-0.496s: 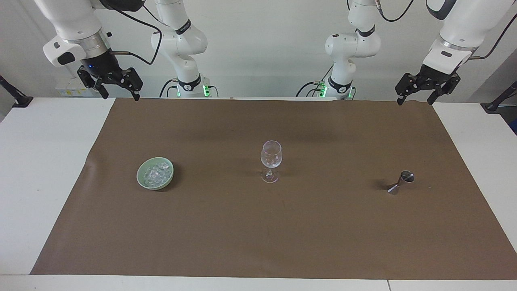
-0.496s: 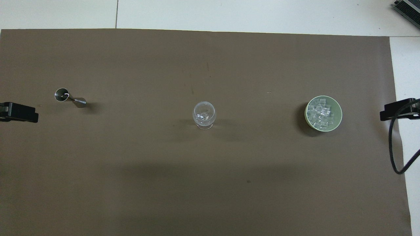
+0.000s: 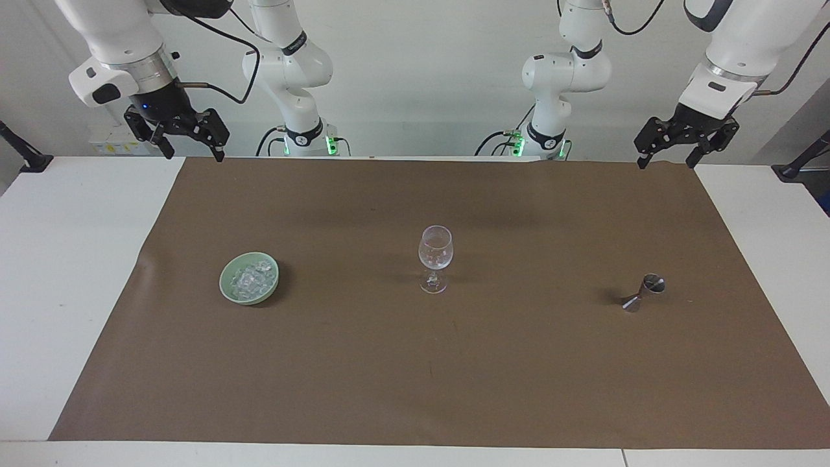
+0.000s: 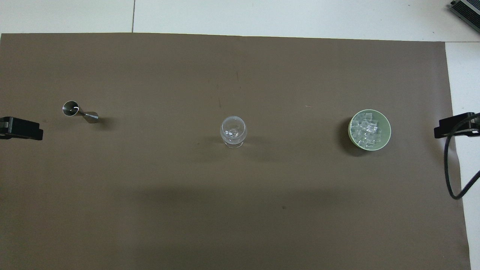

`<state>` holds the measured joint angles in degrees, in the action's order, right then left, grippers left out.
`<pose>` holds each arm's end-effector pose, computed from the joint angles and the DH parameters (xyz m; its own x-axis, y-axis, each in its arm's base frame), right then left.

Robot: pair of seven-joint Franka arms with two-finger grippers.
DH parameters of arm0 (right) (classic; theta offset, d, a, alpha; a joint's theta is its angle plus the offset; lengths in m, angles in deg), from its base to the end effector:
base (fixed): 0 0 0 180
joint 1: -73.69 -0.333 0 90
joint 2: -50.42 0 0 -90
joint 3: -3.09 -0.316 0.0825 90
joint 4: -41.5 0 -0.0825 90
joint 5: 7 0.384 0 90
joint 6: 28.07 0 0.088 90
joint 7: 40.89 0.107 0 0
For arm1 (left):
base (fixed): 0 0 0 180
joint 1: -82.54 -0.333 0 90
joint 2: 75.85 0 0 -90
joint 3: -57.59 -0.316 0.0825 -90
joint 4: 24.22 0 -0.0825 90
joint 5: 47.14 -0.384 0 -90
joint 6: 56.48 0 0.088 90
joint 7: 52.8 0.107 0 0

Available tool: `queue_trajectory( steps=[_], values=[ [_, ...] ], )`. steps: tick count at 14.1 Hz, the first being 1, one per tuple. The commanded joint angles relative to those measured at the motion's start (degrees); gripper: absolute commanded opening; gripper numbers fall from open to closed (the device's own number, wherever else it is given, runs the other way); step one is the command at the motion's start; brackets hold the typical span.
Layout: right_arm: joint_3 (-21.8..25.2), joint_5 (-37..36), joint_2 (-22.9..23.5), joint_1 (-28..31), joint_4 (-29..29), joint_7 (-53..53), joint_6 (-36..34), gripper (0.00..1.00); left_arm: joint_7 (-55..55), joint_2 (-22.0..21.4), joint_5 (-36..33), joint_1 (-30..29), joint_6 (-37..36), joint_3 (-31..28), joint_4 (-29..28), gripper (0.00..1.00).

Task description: Pour wine and add ice with both arms

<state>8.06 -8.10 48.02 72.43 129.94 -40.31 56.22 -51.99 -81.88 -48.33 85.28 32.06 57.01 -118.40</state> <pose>0.5300 -0.0377 0.6513 0.9966 -0.0765 -0.0305 -0.0760 -0.9970 0.0158 0.5184 -0.0170 0.6444 0.9987 -0.0513 0.0065 -0.0512 -0.9985 -0.0198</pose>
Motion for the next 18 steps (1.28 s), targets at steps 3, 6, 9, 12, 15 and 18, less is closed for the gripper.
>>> queue_trajectory(
  steps=[3,6,9,12,15,18],
  values=[
    [-0.1,0.6,-1.3,0.1,1.5,0.2,0.3,1.0,-0.6,-1.6,1.8,-0.4,0.8,-0.8,-1.9,1.0],
    [-0.1,0.6,-1.3,0.1,1.5,0.2,0.3,1.0,-2.8,-1.6,7.5,-4.9,1.2,-1.2,-2.1,1.0],
    [-0.1,0.6,-1.2,0.1,1.5,0.2,0.3,1.0,-3.9,-2.3,10.3,-8.1,3.6,-1.4,-4.5,1.0],
    [-0.1,0.6,-1.2,0.1,1.5,0.2,0.4,1.0,-7.8,-2.8,12.8,-10.5,5.8,-1.4,-7.0,1.0],
    [-0.1,0.6,-1.2,0.1,1.5,0.2,0.4,1.0,-11.9,-2.4,14.9,-12.7,7.0,-1.4,-7.5,1.0],
    [-0.1,0.6,-1.2,0.1,1.5,0.2,0.4,1.0,-15.8,-1.4,18.6,-15.2,9.8,-1.4,-7.8,1.0]
  ],
)
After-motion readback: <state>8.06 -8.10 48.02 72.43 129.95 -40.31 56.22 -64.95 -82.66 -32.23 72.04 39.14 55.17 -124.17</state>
